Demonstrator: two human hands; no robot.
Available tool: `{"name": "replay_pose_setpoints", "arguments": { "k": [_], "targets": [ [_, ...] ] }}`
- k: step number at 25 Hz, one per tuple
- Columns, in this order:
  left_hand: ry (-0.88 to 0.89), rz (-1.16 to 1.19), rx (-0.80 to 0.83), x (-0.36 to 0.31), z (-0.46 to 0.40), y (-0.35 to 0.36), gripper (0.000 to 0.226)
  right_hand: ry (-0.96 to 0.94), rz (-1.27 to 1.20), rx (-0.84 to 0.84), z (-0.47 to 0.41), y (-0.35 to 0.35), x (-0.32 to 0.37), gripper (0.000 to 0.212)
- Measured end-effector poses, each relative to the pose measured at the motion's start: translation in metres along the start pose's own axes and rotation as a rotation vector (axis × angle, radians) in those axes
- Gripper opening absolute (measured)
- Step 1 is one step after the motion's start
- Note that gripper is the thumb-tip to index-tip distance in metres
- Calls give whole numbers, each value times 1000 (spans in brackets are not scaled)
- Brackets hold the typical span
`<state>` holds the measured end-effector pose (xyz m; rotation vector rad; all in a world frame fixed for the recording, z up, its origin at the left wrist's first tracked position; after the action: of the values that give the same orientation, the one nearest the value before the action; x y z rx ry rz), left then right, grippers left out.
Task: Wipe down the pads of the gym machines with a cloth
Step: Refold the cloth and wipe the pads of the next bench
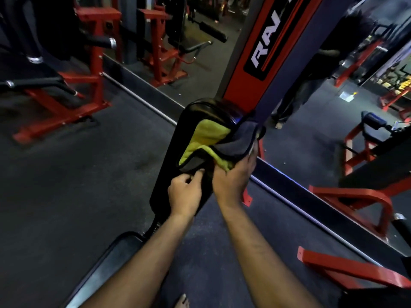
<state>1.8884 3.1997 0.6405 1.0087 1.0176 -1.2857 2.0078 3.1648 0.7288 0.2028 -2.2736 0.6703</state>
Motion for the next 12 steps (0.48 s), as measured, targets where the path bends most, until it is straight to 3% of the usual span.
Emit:
{"name": "replay_pose_setpoints", "arguments": {
  "k": [4, 6, 9, 10, 12],
  "targets": [
    [113, 130, -56, -23, -5, 9, 31, -313, 246, 89, -50, -9, 34, 76],
    [108, 173, -140, -12, -12, 11, 24, -370, 217, 104, -50, -9, 26, 76],
    [19, 277, -206, 16, -32, 9, 19, -347, 113, 98, -17, -11, 6, 100],
    [12, 305, -194, 22, -40, 8, 15, -380, 132, 76, -9, -13, 5, 98],
    [-13, 376, -171, 26, -48, 6, 14, -523, 222, 67, -23, -10, 18, 64]
  ]
}}
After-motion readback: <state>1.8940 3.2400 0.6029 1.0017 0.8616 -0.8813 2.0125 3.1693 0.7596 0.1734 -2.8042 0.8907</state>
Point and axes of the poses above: each hand's wrist, its own z-axis away from the middle knuckle, its own y-axis out of the palm, x = y × z, the point moved 5 cm from there along -z, towards the middle knuckle, and after that the axes turned 3 degrees about z, right-handed, at the moved point
